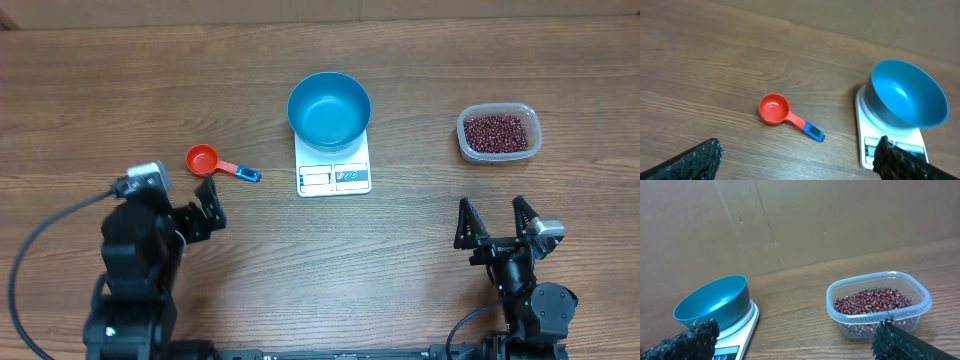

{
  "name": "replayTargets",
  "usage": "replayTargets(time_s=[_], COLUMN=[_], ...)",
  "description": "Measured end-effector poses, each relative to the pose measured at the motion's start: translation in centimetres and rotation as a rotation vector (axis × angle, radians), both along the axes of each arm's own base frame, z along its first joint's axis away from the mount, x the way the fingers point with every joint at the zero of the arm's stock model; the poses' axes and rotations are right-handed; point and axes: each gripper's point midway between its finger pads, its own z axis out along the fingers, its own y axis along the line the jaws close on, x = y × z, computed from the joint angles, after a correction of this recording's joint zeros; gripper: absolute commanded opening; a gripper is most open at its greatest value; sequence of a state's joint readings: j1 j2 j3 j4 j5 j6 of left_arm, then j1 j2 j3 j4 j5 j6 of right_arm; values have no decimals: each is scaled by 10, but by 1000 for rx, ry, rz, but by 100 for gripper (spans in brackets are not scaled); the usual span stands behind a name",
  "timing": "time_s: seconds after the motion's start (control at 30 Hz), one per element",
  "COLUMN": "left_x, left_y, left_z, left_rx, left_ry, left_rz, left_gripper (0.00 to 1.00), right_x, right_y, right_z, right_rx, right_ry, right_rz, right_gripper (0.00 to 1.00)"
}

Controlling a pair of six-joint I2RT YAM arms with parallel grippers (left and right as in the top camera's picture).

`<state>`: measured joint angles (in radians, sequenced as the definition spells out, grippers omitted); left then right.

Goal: Scoop item into bowl and weigh 150g on scale
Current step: 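Move the left gripper down over the red measuring cup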

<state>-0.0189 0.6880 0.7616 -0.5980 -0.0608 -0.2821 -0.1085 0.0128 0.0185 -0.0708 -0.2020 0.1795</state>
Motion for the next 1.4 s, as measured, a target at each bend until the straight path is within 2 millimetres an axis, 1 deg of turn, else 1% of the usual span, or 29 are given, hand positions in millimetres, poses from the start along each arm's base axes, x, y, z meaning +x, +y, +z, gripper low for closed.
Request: replayTargets(time_s=[0.03,0.1,0.13,0.23,0.3,0.4,0.47,0.53,0.57,0.6,0.7,0.8,0.87,0.97,1.1,1.17,1.27,1.4], left_x=[2,1,4,20,27,32,35,38,40,42,46,50,52,62,79,90,100,113], left_y=[2,9,11,13,10,-6,-12,-14,-14,-13,-9,3,10,17,20,21,21,22], left_z=[3,3,5,14,11,-14,-27,-37,-45,-51,-75,-104,-119,-140,-169,-180,-200,-209], left_rx=[-3,-19,-29,-63,-81,-145,-165,-172,-175,-180,-197,-219,-234,-260,-287,-295,-299,-314], left_ry=[6,79,99,107,123,231,280,319,345,367,445,523,553,569,576,565,567,536], left_rz=[15,73,98,137,132,70,48,45,49,61,126,269,356,456,526,542,556,563], left_gripper=[100,100,100,100,100,100,100,99,95,92,92,92,92,92,91,91,91,86], right_x=[0,0,0,0,0,0,0,0,0,0,0,0,0,0,0,0,0,0], right_y=[0,0,0,0,0,0,0,0,0,0,0,0,0,0,0,0,0,0], right_z=[0,0,0,0,0,0,0,0,0,0,0,0,0,0,0,0,0,0], right_rx=[0,0,0,0,0,0,0,0,0,0,0,0,0,0,0,0,0,0], right_ry=[0,0,0,0,0,0,0,0,0,0,0,0,0,0,0,0,0,0], right_rz=[0,0,0,0,0,0,0,0,0,0,0,0,0,0,0,0,0,0], right_gripper=[100,100,100,100,100,100,100,100,100,100,100,100,100,100,100,100,100,100])
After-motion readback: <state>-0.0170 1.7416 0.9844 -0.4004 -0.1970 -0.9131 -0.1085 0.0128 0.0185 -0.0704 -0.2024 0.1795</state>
